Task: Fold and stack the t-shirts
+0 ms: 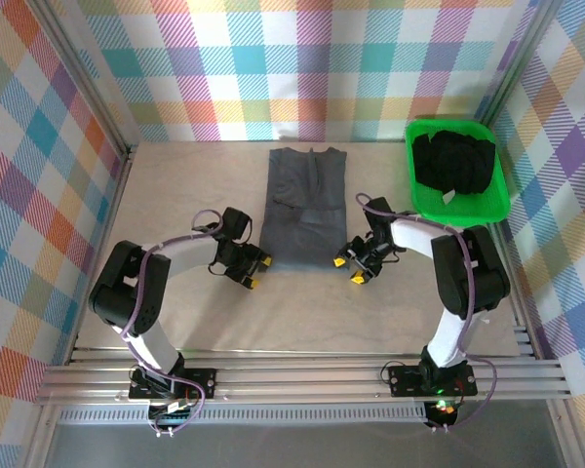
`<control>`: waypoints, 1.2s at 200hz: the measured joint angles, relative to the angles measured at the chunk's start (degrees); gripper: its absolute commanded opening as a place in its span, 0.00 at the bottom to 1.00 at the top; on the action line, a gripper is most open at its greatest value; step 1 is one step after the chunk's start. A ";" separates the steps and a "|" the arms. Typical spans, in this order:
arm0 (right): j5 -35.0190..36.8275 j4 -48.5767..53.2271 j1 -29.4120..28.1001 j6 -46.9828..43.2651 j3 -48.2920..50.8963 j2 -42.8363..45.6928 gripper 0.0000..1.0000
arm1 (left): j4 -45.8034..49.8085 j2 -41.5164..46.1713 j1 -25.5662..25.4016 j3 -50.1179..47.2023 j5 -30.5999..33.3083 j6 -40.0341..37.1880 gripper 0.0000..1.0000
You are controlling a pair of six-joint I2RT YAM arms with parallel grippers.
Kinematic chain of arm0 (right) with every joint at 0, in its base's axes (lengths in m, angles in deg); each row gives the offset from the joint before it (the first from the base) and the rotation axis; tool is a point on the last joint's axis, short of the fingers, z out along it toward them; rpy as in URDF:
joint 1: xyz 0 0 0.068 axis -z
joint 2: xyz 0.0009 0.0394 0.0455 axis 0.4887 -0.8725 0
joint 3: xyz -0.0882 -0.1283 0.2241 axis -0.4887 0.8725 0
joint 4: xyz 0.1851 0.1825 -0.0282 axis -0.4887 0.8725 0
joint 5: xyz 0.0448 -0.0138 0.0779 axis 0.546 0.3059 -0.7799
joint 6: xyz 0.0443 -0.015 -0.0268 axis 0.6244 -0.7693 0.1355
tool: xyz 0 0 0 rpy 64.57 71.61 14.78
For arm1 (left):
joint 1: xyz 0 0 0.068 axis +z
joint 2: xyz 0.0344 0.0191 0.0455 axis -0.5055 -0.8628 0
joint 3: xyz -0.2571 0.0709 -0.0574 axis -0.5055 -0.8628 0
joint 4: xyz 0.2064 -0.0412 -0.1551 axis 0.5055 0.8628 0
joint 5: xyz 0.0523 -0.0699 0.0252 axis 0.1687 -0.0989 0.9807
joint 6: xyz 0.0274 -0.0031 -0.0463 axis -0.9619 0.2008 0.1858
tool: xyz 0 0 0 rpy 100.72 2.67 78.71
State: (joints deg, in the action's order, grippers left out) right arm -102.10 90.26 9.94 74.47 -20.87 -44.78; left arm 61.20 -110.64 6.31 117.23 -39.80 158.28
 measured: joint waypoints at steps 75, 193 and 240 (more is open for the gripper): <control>1.53 -0.15 0.52 1.60 -13.42 -6.56 0.00 | -5.29 -7.85 0.59 11.13 1.33 -1.99 0.00; -1.51 1.70 4.37 1.64 -22.75 1.57 0.00 | -3.69 -0.33 4.68 22.12 -2.16 -5.27 0.00; -2.36 0.55 -3.39 3.91 8.70 14.88 0.00 | 0.26 12.04 -4.22 -5.73 -4.61 -6.95 0.00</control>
State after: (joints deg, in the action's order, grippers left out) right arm -104.46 90.80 6.56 78.38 -12.17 -29.90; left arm 61.46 -98.60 2.09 111.50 -44.41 151.33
